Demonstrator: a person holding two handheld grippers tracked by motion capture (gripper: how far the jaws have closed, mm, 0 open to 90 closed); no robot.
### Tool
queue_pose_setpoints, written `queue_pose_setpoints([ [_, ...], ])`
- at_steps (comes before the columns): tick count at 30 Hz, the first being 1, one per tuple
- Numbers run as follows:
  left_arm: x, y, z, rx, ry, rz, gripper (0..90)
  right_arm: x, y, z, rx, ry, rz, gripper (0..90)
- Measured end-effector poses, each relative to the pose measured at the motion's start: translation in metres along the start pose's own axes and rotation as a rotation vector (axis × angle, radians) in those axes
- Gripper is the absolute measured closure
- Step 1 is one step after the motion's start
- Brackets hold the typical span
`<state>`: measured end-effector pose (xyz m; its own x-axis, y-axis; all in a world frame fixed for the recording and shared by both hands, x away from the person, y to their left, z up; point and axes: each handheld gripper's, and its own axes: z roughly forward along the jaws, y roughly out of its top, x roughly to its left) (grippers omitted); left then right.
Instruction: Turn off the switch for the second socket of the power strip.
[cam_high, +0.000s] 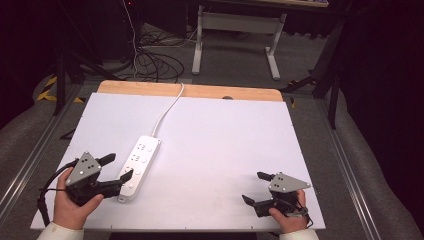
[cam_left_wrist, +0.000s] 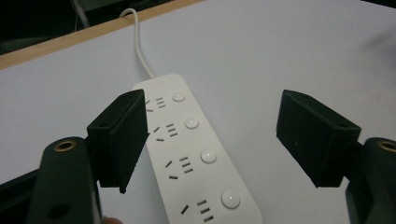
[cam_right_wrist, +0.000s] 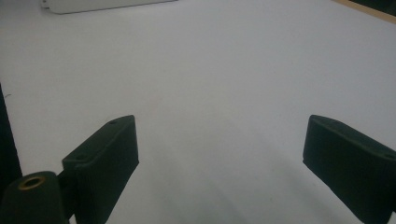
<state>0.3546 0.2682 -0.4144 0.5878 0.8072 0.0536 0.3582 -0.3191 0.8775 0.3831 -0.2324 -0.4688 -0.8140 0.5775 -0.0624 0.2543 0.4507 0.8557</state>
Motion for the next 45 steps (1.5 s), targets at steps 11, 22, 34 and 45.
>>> queue_pose_setpoints([
  [11, -0.001, 0.012, 0.016, 0.011, -0.018, 0.016, 25.7, 0.000, 0.000, 0.000, 0.000, 0.003, -0.001, 11.8],
  [22, -0.004, 0.023, 0.036, 0.036, -0.042, 0.034, 25.2, 0.000, 0.000, 0.000, 0.000, 0.006, 0.000, 12.9],
  [34, -0.005, 0.029, 0.053, 0.075, -0.045, 0.038, 30.6, -0.001, -0.001, 0.001, 0.002, 0.012, 0.001, 14.0],
  [45, -0.004, 0.030, 0.057, 0.083, -0.002, 0.042, 46.1, -0.002, -0.001, 0.001, 0.000, 0.029, 0.007, 15.1],
])
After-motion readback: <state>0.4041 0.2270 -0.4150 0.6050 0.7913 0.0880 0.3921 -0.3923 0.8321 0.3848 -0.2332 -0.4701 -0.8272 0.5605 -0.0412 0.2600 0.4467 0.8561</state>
